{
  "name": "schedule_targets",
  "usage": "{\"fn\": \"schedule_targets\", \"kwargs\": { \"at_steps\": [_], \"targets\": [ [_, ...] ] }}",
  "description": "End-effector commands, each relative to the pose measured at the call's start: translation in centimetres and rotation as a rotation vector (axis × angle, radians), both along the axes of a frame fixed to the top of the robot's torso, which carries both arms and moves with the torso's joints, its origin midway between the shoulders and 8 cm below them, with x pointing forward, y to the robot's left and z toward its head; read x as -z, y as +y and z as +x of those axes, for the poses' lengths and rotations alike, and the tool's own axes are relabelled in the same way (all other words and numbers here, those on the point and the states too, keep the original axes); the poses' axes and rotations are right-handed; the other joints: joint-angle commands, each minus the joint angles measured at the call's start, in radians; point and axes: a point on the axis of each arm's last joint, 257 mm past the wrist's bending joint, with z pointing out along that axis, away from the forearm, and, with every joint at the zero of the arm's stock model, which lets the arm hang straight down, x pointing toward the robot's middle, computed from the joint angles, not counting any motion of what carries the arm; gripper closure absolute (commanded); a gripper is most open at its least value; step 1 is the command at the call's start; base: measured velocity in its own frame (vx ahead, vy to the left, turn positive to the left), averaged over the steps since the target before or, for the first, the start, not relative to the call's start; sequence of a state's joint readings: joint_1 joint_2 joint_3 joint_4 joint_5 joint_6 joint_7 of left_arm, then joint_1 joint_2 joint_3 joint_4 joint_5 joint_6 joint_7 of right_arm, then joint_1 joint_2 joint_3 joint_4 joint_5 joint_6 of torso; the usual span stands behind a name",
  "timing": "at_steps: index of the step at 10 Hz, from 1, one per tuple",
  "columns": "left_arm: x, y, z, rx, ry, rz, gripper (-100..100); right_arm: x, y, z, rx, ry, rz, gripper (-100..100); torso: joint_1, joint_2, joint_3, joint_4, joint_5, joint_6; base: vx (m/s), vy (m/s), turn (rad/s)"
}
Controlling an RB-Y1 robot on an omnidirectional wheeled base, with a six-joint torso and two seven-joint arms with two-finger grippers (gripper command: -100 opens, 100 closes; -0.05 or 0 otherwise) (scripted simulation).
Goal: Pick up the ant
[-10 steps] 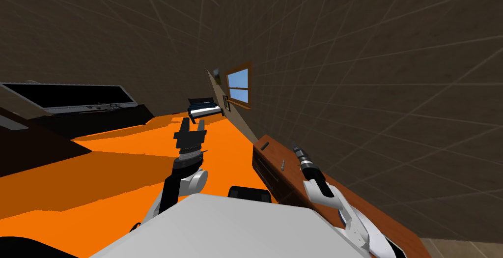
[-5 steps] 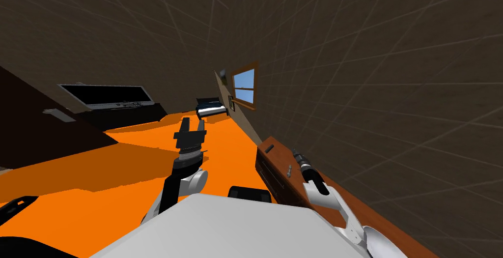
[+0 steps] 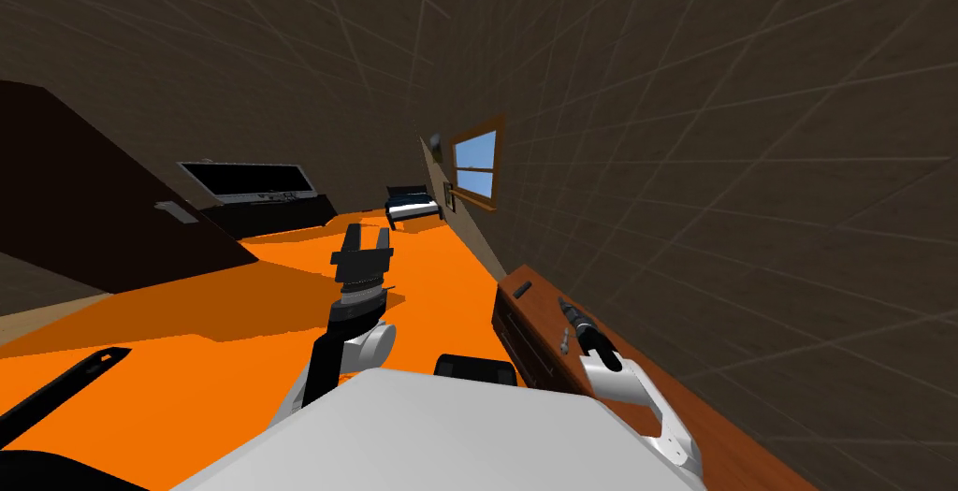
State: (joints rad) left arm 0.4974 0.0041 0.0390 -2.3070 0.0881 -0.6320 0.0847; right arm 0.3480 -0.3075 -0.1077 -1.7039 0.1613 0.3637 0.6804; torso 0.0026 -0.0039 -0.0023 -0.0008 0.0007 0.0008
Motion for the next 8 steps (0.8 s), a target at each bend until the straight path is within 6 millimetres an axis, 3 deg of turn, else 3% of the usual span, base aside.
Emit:
{"fn": "schedule_targets", "kwargs": {
  "at_steps": [1,4,6,7,8],
  "targets": [
    [0.0,0.0,0.0,0.000,0.000,0.000,0,1.8,-0.8,-0.9,0.017,0.063,-0.013,-100,0.000,0.000,0.000,0.000,0.000,0.000,0.059,0.046,0.085],
    [0.0,0.0,0.0,0.000,0.000,0.000,0,6.1,-2.9,-4.2,0.042,0.229,-0.067,-100,-0.001,0.000,0.000,0.000,0.000,0.001,0.065,0.039,0.116],
    [0.0,0.0,0.0,0.000,0.000,0.000,0,6.5,-3.1,-4.6,0.053,0.249,-0.066,-100,0.000,0.000,0.000,0.000,0.000,0.000,0.045,0.024,0.039],
    [0.0,0.0,0.0,0.000,0.000,0.000,0,8.4,-4.2,-6.5,0.066,0.330,-0.092,-100,-0.001,0.002,0.001,0.000,0.000,0.001,0.062,0.021,0.133],
    [0.0,0.0,0.0,0.000,0.000,0.000,0,8.5,-4.3,-6.7,0.072,0.339,-0.091,-100,-0.001,0.001,0.000,0.000,0.000,0.000,0.060,0.026,0.070]
  ]
}}
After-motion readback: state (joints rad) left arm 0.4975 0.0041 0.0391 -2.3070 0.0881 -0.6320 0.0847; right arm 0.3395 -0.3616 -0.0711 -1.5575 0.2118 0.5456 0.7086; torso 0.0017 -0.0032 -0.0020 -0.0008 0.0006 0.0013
